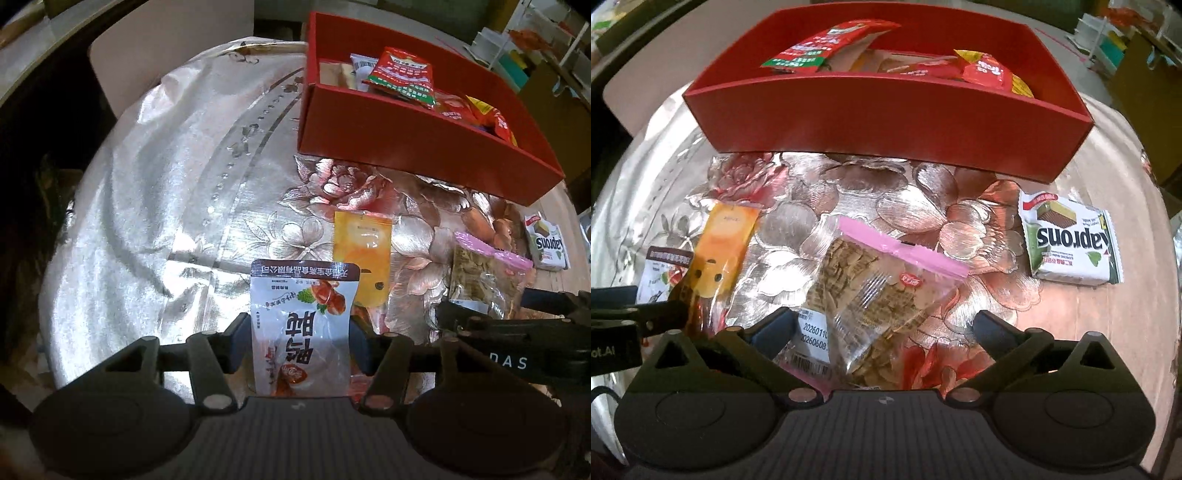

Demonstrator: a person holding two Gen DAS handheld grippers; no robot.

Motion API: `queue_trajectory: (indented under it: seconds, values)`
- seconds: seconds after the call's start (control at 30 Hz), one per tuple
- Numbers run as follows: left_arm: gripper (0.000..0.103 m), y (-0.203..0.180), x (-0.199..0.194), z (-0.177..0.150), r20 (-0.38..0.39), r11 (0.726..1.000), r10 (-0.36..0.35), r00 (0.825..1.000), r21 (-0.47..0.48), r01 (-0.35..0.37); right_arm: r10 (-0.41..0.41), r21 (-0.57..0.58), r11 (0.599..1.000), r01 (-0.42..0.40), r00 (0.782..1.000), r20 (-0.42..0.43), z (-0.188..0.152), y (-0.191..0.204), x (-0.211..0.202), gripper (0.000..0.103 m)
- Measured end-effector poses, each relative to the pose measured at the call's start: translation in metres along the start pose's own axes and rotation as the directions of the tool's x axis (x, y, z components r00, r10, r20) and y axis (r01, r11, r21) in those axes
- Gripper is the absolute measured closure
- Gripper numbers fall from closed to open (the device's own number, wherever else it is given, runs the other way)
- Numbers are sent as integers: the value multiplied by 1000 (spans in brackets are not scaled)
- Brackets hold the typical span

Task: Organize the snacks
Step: 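Grasp the white jujube packet with left tool while right tool grasps the pink-zip seed bag, then carry the white jujube packet into the red box with left tool while right tool carries the seed bag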

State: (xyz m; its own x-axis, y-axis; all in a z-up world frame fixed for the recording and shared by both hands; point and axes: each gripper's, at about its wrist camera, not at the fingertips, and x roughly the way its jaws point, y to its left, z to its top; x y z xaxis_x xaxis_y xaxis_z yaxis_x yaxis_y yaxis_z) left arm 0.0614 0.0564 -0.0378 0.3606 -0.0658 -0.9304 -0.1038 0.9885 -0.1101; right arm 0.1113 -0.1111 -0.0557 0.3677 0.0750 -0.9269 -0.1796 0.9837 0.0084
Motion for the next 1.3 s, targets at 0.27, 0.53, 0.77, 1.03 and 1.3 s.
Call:
queue_trajectory:
  seconds: [0.27, 0.53, 0.77, 1.03, 1.3]
  values:
    - [50, -3, 1, -3, 7, 1000, 15, 1000, 1, -15, 21, -108, 994, -16, 999, 44, -5, 18, -9, 28]
    - [57, -9, -3, -1, 14, 1000, 6, 1000, 25, -7, 31, -130, 991, -23, 998, 61, -4, 14, -24, 40]
    - [57, -9, -20, 6, 61, 1000, -21, 998, 14, 20, 71, -103, 993, -60, 991, 111, 4, 5, -40, 40]
    - [57, -17, -28, 18, 100, 999, -30, 995, 16, 28, 93, -65, 994, -84, 983, 157, 13, -7, -53, 40]
    - [56, -30, -40, 31, 144, 999, -42, 989, 29, 38, 108, -63, 993, -97, 976, 187, 19, -9, -62, 40]
